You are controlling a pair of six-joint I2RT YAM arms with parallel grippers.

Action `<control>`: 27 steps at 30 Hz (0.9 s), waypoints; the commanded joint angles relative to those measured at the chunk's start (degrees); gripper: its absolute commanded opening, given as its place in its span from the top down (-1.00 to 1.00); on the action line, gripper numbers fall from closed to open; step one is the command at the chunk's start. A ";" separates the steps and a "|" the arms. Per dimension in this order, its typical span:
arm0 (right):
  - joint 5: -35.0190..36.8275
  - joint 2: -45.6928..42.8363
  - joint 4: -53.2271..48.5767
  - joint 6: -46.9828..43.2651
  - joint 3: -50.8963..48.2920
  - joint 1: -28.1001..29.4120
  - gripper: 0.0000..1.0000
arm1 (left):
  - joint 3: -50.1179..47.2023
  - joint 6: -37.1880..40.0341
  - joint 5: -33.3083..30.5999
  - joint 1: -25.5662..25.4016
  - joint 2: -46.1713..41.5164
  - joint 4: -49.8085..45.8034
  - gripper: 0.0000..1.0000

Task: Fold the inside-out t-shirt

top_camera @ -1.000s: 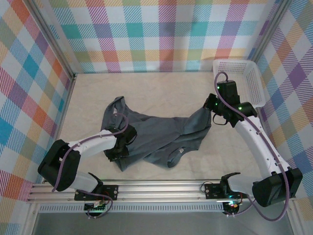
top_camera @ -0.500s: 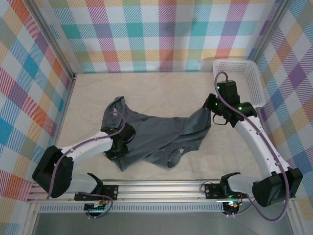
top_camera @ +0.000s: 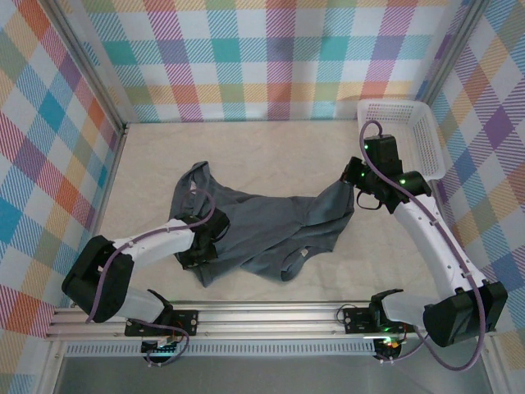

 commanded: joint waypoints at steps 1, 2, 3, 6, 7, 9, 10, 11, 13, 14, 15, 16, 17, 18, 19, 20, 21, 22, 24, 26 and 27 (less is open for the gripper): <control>-0.51 -0.95 0.66 0.73 0.97 -0.34 1.00 | 0.51 -0.42 -1.47 0.66 -1.80 -1.21 1.00; -0.53 -0.98 0.55 0.73 1.38 -0.33 1.00 | 1.24 -0.36 -1.57 0.93 -2.37 -1.78 1.00; -0.43 -1.19 0.25 0.73 2.12 -0.31 1.00 | 2.33 0.18 -1.74 1.51 -3.51 -2.65 1.00; 0.38 -2.30 0.31 0.24 5.06 -0.35 1.00 | 8.62 4.49 -2.86 5.25 -6.97 -6.21 1.00; 1.10 -2.68 0.74 -0.50 6.34 -0.34 1.00 | 11.53 6.38 -3.18 7.10 -8.02 -7.36 1.00; 4.18 -2.95 1.16 -3.17 11.52 -0.45 1.00 | 19.91 11.25 -2.92 12.68 -9.78 -9.53 1.00; 5.80 -2.76 1.24 -4.77 14.30 -0.47 1.00 | 25.06 13.51 -2.73 15.08 -10.25 -10.22 1.00; 7.69 -2.49 1.60 -6.38 17.94 -0.72 1.00 | 30.99 16.16 -2.75 17.67 -10.52 -10.81 1.00; 11.06 -2.33 3.99 -8.60 24.21 -1.34 1.00 | 44.00 21.73 -2.80 21.68 -10.30 -10.90 1.00; 12.15 -2.46 6.53 -9.94 27.32 -1.72 1.00 | 51.56 24.38 -3.09 23.41 -9.93 -10.31 1.00; 14.37 -2.27 8.53 -10.74 30.70 -1.89 1.00 | 58.52 26.68 -3.43 24.75 -9.32 -9.44 1.00; 16.35 -1.81 10.05 -11.18 33.69 -1.96 1.00 | 63.99 28.22 -3.58 25.66 -8.64 -8.50 1.00; 17.47 -1.16 11.40 -12.17 37.67 -1.97 1.00 | 69.69 29.65 -3.74 26.40 -7.89 -7.21 1.00; 18.15 -0.24 12.18 -12.70 41.32 -1.97 1.00 | 74.76 30.72 -3.74 26.96 -7.06 -5.77 1.00; 18.13 0.44 12.65 -13.04 44.38 -1.97 1.00 | 78.45 31.18 -3.47 27.34 -6.33 -4.72 1.00; 17.55 1.37 13.09 -13.41 47.61 -1.95 1.00 | 82.43 31.35 -3.00 27.48 -5.50 -3.58 1.00; 17.02 2.24 12.99 -13.34 50.54 -1.97 1.00 | 85.40 31.23 -2.22 27.49 -5.01 -2.30 1.00; 16.65 2.99 12.70 -13.20 53.06 -1.97 1.00 | 87.34 30.85 -1.71 27.51 -4.59 -1.42 1.00; 16.17 4.26 12.73 -13.18 57.18 -1.97 1.00 | 90.75 29.79 -0.81 27.54 -4.46 0.17 1.00; 16.03 4.72 13.89 -13.90 60.26 -1.97 1.00 | 92.59 29.60 -1.38 27.42 -5.18 1.51 1.00; 15.99 4.79 15.08 -14.32 61.39 -1.97 1.00 | 92.96 29.95 -2.06 27.49 -5.80 2.33 1.00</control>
